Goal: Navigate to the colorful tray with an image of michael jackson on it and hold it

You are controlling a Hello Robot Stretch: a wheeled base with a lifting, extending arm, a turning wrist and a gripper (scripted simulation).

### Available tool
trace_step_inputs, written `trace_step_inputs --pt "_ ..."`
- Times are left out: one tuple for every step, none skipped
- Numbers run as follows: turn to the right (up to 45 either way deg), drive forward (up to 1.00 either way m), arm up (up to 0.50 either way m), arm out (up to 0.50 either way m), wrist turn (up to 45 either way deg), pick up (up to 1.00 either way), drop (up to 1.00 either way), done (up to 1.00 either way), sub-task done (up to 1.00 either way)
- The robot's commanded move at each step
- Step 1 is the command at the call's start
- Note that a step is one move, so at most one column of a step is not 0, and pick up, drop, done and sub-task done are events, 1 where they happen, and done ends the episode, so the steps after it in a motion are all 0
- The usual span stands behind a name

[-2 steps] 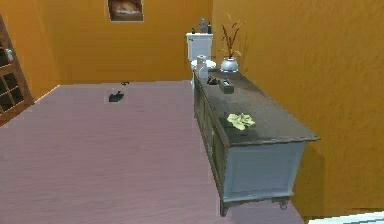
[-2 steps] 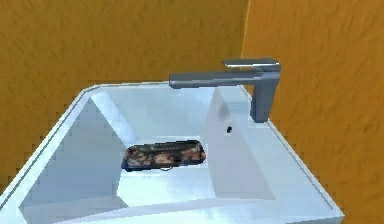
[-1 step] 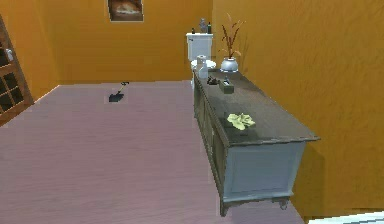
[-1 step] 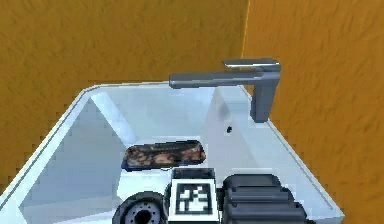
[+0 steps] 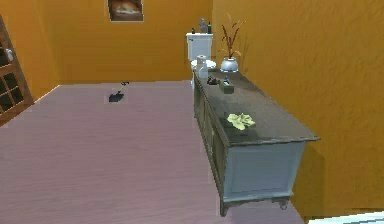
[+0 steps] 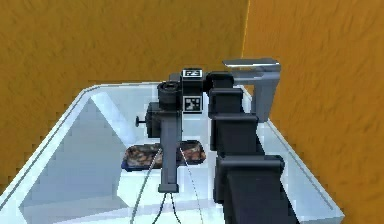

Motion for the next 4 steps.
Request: trace_step_inputs --pt "0.0 0.0 0.0 0.0 45.0 0.0 0.0 0.0 0.0" --pt "0.0 0.0 0.0 0.0 45.0 0.0 0.0 0.0 0.0" --pt "0.0 0.0 0.0 0.0 45.0 0.0 0.0 0.0 0.0" --pt "0.0 0.0 0.0 0.0 12.0 0.0 0.0 0.0 0.0"
